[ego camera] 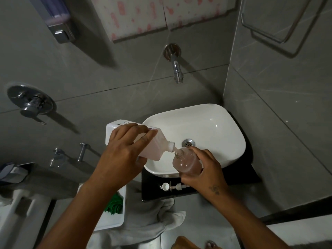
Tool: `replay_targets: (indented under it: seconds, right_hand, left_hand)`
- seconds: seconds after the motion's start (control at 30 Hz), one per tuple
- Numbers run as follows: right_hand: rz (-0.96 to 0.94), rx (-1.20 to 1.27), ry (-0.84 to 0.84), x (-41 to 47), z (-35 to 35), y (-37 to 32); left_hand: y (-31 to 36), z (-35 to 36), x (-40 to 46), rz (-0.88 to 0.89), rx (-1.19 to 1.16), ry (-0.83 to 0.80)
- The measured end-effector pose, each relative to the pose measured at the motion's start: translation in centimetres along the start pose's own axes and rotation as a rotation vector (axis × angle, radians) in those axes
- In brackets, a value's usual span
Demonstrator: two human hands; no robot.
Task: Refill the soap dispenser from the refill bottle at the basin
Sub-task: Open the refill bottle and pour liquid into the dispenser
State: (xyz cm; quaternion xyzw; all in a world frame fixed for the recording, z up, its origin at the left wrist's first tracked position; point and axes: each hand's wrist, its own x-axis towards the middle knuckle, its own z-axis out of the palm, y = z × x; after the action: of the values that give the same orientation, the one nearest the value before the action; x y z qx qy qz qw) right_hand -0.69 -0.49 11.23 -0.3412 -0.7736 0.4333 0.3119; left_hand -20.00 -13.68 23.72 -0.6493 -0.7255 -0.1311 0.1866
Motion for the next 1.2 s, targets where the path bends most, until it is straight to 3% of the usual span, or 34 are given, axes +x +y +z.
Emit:
replay_targets:
  seconds: [1.2]
  right_hand:
    - [0.021, 0.031, 0.000, -0.47, -0.24, 0.32]
  left_hand:
    - [0.36, 0.33, -0.62, -0.006, 0.021, 0.019]
